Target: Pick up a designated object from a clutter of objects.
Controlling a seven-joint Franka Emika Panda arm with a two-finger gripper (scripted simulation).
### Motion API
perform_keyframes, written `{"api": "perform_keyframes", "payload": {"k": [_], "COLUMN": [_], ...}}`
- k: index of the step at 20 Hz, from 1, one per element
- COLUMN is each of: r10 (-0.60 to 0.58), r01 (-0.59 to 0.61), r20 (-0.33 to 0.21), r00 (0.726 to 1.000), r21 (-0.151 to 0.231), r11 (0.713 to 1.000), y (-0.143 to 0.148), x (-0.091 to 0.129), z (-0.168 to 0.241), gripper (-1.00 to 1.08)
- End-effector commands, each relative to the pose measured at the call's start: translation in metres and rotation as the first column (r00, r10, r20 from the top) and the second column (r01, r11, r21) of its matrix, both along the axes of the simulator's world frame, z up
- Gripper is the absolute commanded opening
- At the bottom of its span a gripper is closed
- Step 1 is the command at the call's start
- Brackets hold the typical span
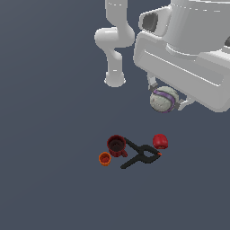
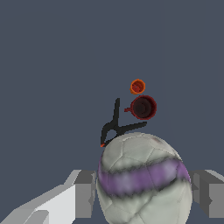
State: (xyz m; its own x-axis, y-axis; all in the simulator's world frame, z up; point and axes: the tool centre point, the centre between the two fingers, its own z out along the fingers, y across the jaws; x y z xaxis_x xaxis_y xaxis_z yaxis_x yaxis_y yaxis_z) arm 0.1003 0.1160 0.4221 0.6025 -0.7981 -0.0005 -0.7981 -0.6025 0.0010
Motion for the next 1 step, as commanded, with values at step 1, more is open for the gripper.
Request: {"api": "perform_keyframes", "payload": {"k": [1], "r10": [0.0], "r01": [0.0], "r20": [0.001], "r00": [1.0], "r21": [0.0], "r11": [1.0], "y": [0.0], "x": [0.0008], "z": [0.0017], "gripper": [-1.0]}}
